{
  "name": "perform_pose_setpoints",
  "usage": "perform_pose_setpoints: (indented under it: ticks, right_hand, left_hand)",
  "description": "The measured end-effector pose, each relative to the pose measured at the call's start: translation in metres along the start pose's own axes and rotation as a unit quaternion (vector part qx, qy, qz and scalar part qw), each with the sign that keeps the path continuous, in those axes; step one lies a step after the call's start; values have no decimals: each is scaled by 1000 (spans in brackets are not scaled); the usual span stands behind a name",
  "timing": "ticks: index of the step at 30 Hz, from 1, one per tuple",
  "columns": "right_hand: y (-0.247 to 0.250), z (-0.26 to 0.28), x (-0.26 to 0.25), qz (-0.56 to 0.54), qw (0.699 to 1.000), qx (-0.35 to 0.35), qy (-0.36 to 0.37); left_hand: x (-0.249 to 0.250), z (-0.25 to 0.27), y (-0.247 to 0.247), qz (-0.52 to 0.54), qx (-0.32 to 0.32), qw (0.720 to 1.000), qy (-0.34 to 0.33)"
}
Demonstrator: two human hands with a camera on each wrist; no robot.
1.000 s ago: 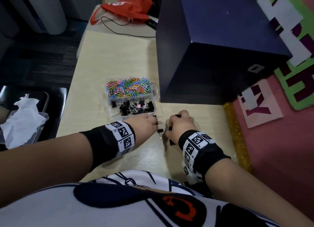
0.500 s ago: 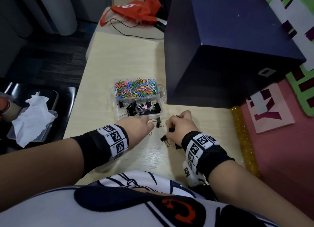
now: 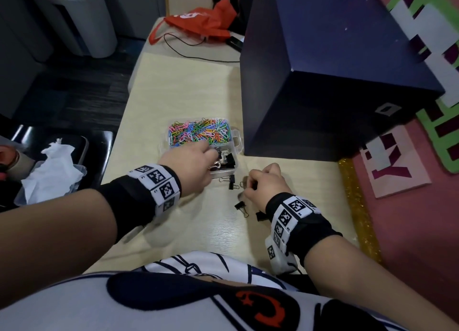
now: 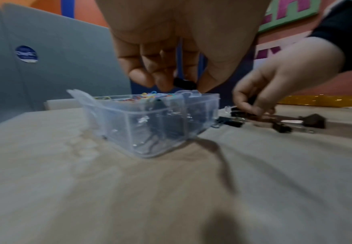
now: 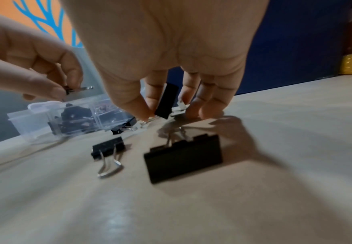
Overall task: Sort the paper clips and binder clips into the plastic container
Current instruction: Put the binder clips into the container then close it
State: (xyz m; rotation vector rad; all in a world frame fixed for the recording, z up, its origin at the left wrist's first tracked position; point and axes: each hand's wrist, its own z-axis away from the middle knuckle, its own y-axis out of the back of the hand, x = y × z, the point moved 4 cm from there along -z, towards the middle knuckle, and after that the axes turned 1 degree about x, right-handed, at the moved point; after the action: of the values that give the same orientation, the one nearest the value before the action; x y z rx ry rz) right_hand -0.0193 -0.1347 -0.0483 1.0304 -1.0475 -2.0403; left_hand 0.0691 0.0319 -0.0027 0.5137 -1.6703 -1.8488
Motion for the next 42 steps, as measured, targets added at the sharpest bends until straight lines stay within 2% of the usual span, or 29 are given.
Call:
perform_pose_setpoints:
  ticks: [3,8,12,14,18,22,28,33,37,39,42]
  right_hand:
    - [-3,-1,6,9,1000,0,-12]
    - [0,-3,9,5,999,2,-40]
    - [-2,1,5,26,999,-4,17]
    - [-3,2,5,40,999,-8,26]
    - [-3,3,5,41,999,-6,27]
    - [-3,5,5,26,999,-8,23]
    - [5,4,3,-2,1000,-7,7]
    - [24,2,-13,-65,996,46,31]
    - [35,-1,-40,-102,986,91,90]
    - [38,-2,-54,-109,985,78,110]
    - [38,-5,-58,-63,995,42,66]
  left_hand:
    - [-9,-2,0,-7,-2,1000,27]
    - [20,0,-17,-18,-10,998,-65]
    - [43,-3,-49,-25,-93,988,-120]
    - [46,-6,-60,-41,-117,985,-118]
    - [48,-6,-55,-74,-104,983,-129]
    - [42,-3,-52,-72,-134,982,-112]
    - [35,2,-53,-48,-140,985,-92]
    - [28,7,-54,-55,-146,983,-95]
    - [28,10,-50,-81,-140,981,-104]
    - [28,12,-48,-92,-138,980,-107]
    - [26,14,-45,-99,-126,981,-108]
